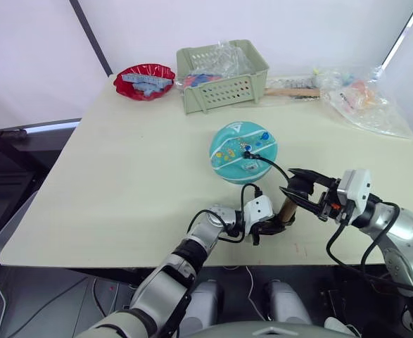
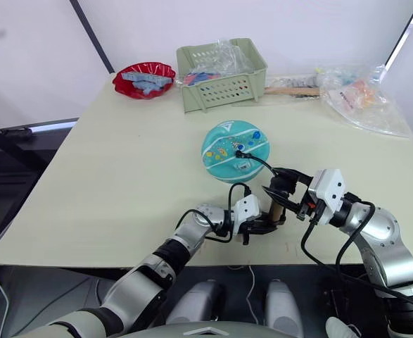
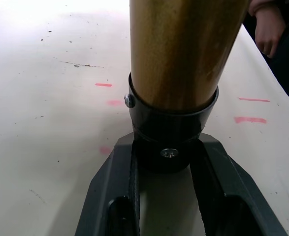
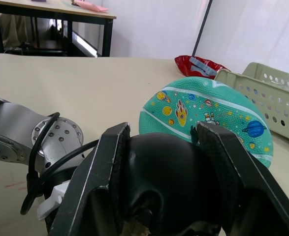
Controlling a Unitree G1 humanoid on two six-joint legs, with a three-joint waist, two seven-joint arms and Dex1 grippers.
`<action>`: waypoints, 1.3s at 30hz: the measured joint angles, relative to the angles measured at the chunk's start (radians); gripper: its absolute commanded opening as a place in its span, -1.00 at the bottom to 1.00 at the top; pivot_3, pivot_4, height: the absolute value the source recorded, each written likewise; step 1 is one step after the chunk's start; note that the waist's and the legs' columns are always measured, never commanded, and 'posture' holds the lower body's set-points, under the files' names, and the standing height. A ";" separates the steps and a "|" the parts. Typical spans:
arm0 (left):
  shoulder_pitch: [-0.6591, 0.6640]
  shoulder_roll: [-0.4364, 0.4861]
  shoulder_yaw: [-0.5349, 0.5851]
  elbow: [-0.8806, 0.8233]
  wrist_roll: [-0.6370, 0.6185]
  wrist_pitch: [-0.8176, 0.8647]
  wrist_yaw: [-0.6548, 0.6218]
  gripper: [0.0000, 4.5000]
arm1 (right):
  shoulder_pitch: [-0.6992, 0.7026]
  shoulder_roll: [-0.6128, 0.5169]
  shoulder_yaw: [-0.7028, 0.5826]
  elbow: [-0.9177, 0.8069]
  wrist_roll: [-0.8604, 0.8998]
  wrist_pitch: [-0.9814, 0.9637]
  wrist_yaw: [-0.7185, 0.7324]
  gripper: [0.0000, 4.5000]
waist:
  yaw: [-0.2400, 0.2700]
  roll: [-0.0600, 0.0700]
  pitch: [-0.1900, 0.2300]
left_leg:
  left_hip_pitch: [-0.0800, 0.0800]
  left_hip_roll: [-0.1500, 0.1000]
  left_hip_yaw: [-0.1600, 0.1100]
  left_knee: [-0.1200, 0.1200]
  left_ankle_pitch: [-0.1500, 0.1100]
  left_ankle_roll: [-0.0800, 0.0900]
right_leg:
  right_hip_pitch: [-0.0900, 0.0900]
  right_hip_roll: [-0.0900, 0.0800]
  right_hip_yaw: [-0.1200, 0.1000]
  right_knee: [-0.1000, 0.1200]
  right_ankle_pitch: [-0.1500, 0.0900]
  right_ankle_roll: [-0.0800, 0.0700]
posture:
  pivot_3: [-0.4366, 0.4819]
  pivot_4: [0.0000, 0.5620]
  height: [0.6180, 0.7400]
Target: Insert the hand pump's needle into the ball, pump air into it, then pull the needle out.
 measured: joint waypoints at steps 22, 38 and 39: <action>-0.006 -0.027 0.028 0.008 -0.004 -0.013 -0.010 -0.58 | -0.276 -0.285 -0.303 -0.106 0.449 0.479 -0.015 -0.26 | 0.011 0.009 0.014 | -0.009 -0.002 -0.002 0.000 0.000 0.000 | -0.005 -0.002 -0.002 -0.003 0.003 -0.004 | -0.05 -0.47 1.00; -0.025 -0.028 0.030 0.011 -0.008 -0.013 -0.014 -0.58 | -0.364 -0.383 -0.406 -0.076 0.587 0.618 -0.025 -0.26 | 0.014 0.010 0.014 | -0.024 -0.003 -0.003 -0.001 0.000 0.000 | -0.020 -0.004 -0.003 -0.002 0.003 -0.006 | -0.05 -0.47 1.00; -0.025 -0.027 0.029 0.011 -0.007 -0.013 -0.014 -0.58 | -0.346 -0.368 -0.412 -0.092 0.574 0.600 -0.027 -0.26 | 0.014 0.010 0.014 | -0.023 -0.003 -0.003 -0.001 0.000 0.000 | -0.020 -0.004 -0.003 -0.002 0.003 -0.006 | -0.05 -0.47 1.00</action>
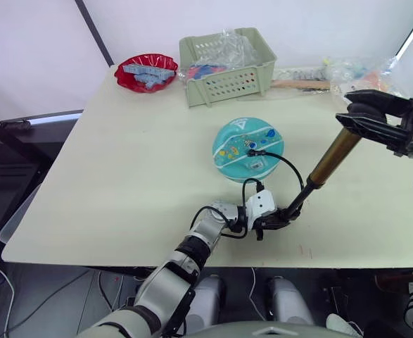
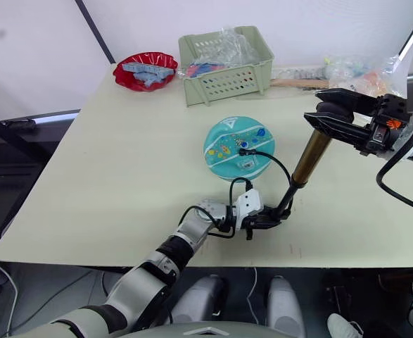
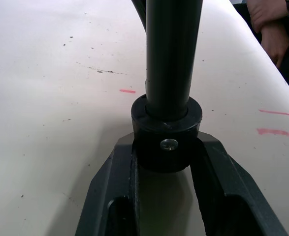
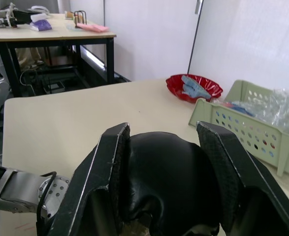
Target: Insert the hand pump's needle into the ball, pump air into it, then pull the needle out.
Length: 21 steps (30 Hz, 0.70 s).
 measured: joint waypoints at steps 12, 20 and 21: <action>0.005 0.005 -0.004 0.009 0.026 0.011 0.006 -0.58 | 0.275 0.214 0.178 -0.113 -0.300 -0.299 -0.023 -0.26 | -0.006 -0.010 -0.014 | 0.021 0.002 -0.001 -0.002 0.000 0.000 | 0.019 0.003 -0.001 -0.001 -0.003 0.004 | -0.05 -0.47 1.00; 0.013 0.002 -0.006 0.001 0.028 0.015 -0.001 -0.58 | 0.382 0.316 0.351 -0.027 -0.532 -0.520 -0.033 -0.26 | -0.004 -0.011 -0.021 | 0.022 0.002 -0.002 -0.003 0.000 0.000 | 0.019 0.003 -0.001 -0.001 -0.001 0.000 | -0.05 -0.47 1.00; 0.014 0.001 -0.006 0.000 0.028 0.017 -0.001 -0.58 | 0.386 0.332 0.371 0.003 -0.555 -0.546 -0.033 -0.26 | -0.004 -0.011 -0.021 | 0.022 0.002 -0.002 -0.003 0.000 0.000 | 0.019 0.003 -0.001 -0.001 -0.001 0.001 | -0.05 -0.47 1.00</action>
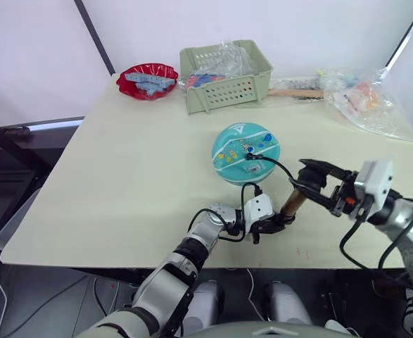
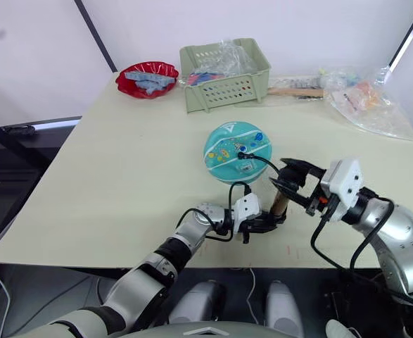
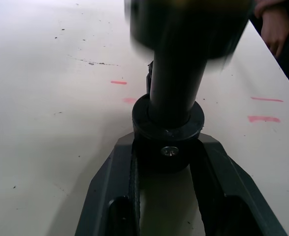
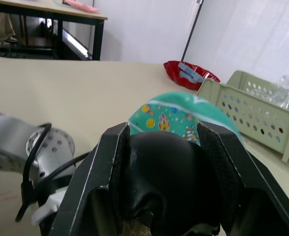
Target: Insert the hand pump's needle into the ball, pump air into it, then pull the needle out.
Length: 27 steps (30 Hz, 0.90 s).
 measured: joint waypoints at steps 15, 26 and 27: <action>-0.024 -0.022 -0.001 0.032 -0.001 0.005 -0.023 -0.58 | -0.057 -0.074 -0.012 0.022 0.025 0.065 0.033 -0.26 | 0.009 0.006 0.002 | -0.005 -0.002 -0.002 0.001 0.000 0.000 | -0.002 -0.001 -0.002 -0.002 0.000 0.000 | -0.05 -0.47 1.00; -0.028 -0.033 -0.001 0.038 -0.001 0.000 -0.042 -0.58 | -0.119 -0.194 -0.205 -0.058 0.270 0.297 0.043 -0.26 | 0.008 0.012 0.007 | -0.016 -0.003 -0.005 0.001 0.000 0.000 | -0.009 -0.002 -0.005 -0.005 0.001 -0.001 | -0.05 -0.47 1.00; -0.029 -0.034 -0.001 0.037 -0.001 0.000 -0.042 -0.58 | -0.126 -0.207 -0.215 -0.057 0.283 0.305 0.045 -0.26 | 0.008 0.012 0.008 | -0.016 -0.003 -0.005 0.001 0.000 0.000 | -0.009 -0.003 -0.005 -0.005 0.001 -0.001 | -0.05 -0.47 1.00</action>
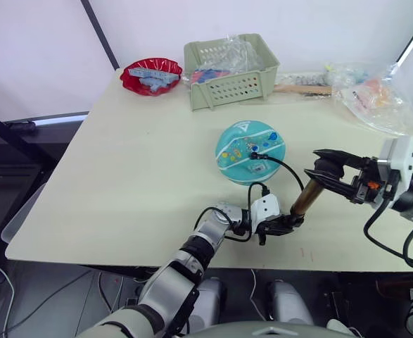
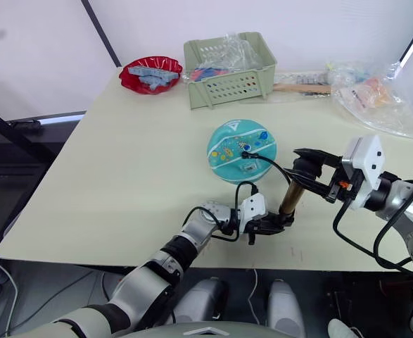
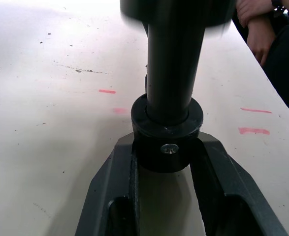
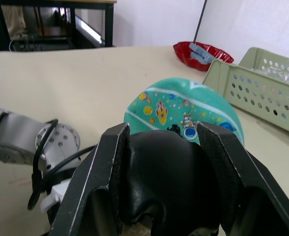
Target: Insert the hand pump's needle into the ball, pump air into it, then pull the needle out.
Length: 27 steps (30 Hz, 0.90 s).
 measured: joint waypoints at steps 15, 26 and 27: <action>-0.014 -0.007 -0.005 0.012 0.004 -0.002 -0.001 -0.58 | -0.111 -0.100 -0.194 -0.005 0.196 0.129 0.008 -0.26 | -0.002 0.000 0.005 | -0.001 0.000 0.000 0.000 0.000 0.000 | -0.002 0.000 0.000 0.001 0.000 0.000 | -0.05 -0.47 1.00; 0.004 0.017 -0.006 0.017 0.058 0.034 0.028 -0.58 | 0.060 0.074 0.043 -0.056 -0.060 -0.223 -0.016 -0.26 | -0.034 -0.028 -0.028 | 0.040 0.010 0.000 -0.017 -0.005 -0.008 | 0.040 0.000 0.000 -0.010 -0.011 -0.003 | -0.05 -0.47 1.00; 0.005 0.017 -0.006 0.016 0.060 0.035 0.028 -0.58 | 0.076 0.082 0.081 -0.040 -0.093 -0.240 -0.016 -0.26 | -0.033 -0.028 -0.029 | 0.042 0.011 -0.001 -0.017 -0.005 -0.008 | 0.040 0.001 -0.001 -0.010 -0.011 -0.004 | -0.05 -0.47 1.00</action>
